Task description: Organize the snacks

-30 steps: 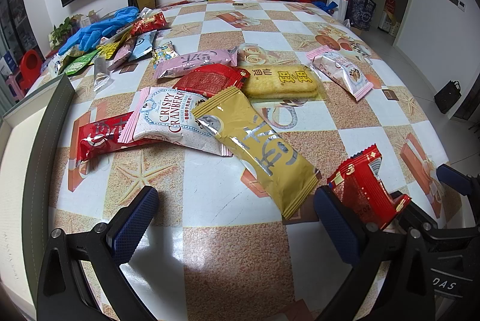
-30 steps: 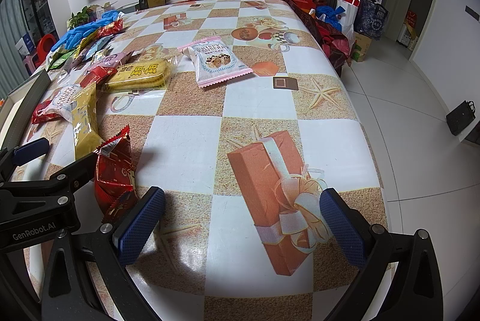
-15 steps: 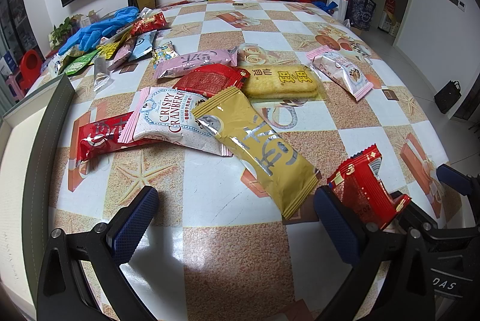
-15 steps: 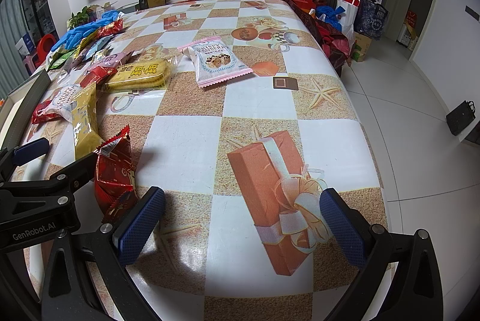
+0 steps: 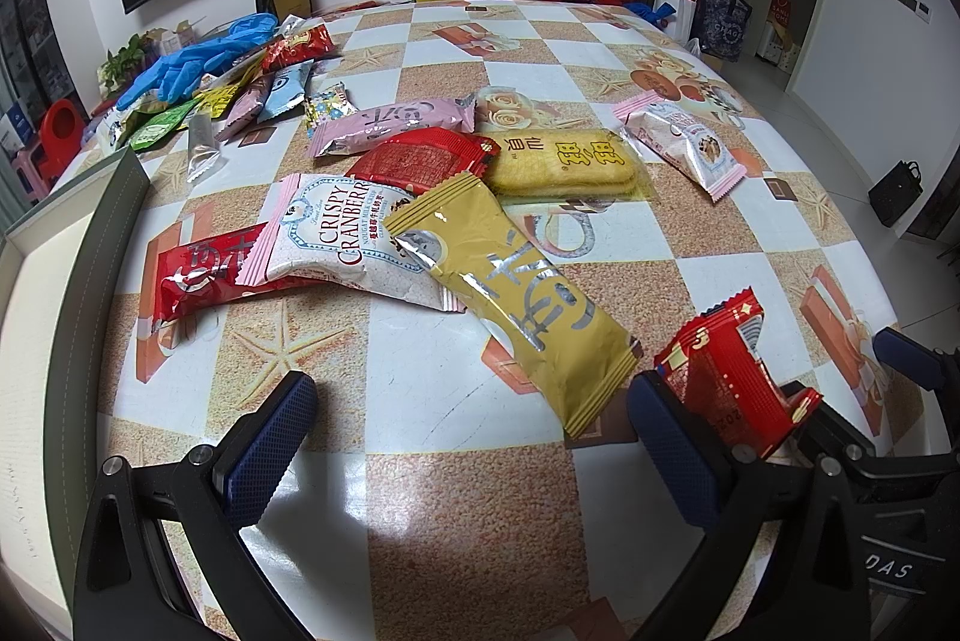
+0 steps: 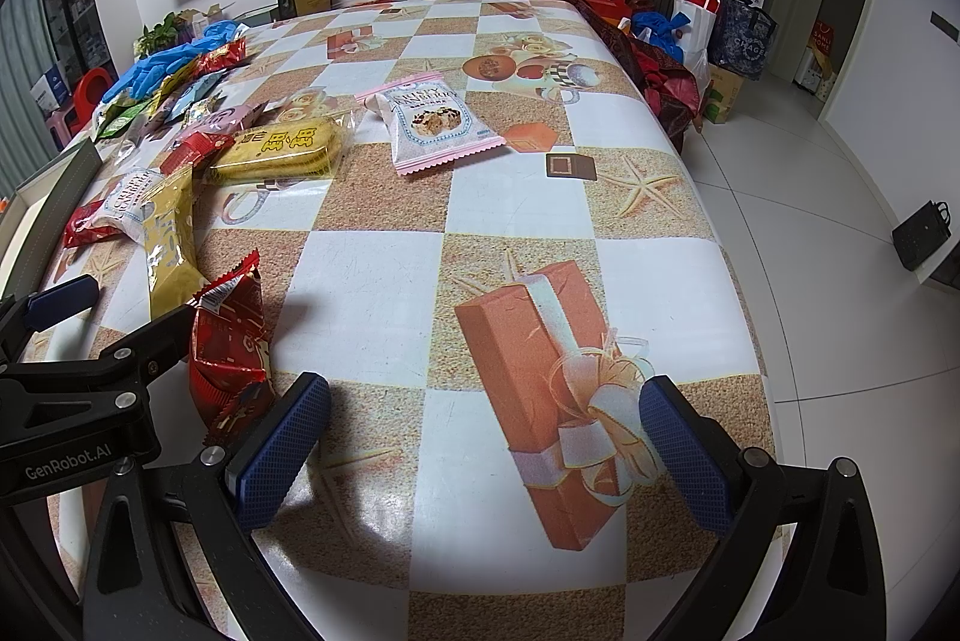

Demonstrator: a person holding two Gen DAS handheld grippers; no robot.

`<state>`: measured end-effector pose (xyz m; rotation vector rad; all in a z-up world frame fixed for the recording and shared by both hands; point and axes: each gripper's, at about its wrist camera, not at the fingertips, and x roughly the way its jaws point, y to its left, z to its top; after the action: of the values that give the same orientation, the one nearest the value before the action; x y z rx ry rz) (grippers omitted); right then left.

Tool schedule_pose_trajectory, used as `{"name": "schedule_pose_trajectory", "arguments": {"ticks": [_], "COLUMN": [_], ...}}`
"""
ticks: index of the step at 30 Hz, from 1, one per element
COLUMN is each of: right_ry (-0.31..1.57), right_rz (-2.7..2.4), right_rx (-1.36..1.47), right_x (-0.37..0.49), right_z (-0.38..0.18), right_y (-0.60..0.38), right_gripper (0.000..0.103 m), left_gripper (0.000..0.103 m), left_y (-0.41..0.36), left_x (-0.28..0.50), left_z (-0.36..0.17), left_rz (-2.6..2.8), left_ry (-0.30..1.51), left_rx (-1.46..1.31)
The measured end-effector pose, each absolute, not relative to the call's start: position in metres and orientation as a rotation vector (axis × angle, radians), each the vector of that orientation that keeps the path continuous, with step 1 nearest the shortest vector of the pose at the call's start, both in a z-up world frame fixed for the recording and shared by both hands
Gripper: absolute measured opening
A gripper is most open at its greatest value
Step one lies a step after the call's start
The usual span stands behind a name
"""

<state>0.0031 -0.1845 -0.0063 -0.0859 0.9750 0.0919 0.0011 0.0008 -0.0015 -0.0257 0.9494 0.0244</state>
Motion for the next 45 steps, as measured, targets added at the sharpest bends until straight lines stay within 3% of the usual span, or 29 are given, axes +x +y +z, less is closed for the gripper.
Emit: {"name": "schedule_pose_trajectory", "arguments": {"ticks": [45], "right_ry": [0.976], "right_rz": [0.095], "right_rx": [-0.087], "right_x": [0.0026], "right_z": [-0.0063], "right_y": [-0.1854], "right_gripper": [0.103], "left_gripper": [0.103], "left_y": [0.0009], "left_x": [0.0011], "left_z": [-0.0015], "left_rz": [0.024], "left_ry": [0.949], "left_rx": [-0.026]}}
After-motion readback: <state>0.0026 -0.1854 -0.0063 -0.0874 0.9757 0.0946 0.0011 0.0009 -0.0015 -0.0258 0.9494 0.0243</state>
